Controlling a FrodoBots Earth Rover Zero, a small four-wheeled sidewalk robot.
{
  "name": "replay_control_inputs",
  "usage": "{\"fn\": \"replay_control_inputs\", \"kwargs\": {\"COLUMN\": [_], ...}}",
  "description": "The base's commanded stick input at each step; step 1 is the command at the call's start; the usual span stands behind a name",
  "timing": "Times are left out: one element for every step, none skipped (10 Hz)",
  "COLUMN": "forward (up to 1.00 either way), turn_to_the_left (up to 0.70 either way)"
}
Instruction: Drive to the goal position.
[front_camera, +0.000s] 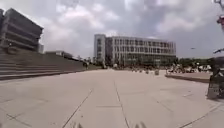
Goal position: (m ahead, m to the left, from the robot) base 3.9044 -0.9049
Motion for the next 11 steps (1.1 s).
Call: {"fn": "replay_control_inputs", "kwargs": {"forward": [0.70, 0.70, 0.70, 0.70, 0.70, 0.70, 0.70, 0.70, 0.70, 0.70, 0.70], "turn_to_the_left": [0.00, 0.00, 0.00, 0.00, 0.00, 0.00, 0.00, 0.00, 0.00, 0.00, 0.00]}}
